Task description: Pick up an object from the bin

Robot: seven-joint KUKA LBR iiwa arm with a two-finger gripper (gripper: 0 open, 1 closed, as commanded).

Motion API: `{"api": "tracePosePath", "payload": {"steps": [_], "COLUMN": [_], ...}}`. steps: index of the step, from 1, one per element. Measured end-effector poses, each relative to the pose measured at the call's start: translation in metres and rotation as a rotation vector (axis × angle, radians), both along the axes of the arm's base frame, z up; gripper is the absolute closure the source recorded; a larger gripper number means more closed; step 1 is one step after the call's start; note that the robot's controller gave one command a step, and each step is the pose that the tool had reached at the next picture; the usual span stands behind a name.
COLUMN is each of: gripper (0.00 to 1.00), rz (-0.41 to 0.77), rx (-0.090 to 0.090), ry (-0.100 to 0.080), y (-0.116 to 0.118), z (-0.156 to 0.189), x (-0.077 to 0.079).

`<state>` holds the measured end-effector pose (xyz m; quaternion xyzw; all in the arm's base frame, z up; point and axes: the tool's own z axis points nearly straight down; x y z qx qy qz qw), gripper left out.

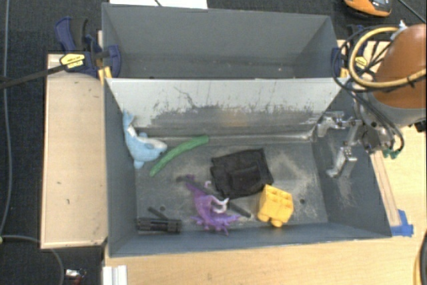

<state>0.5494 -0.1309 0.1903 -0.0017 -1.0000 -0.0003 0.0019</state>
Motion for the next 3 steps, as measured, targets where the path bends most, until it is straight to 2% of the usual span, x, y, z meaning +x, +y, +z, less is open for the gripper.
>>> {"api": "tracePosePath", "payload": {"steps": [1,2,3], "gripper": [0.00,0.00,0.00], "rz": [0.006,0.293,0.288], "rx": [-0.001,-0.001,-0.003], "ry": [-0.007,-0.009,-0.016], "y": [0.001,0.060,0.100], "z": [0.004,-0.080,-0.028], "x": [0.002,-0.006,0.005]}}
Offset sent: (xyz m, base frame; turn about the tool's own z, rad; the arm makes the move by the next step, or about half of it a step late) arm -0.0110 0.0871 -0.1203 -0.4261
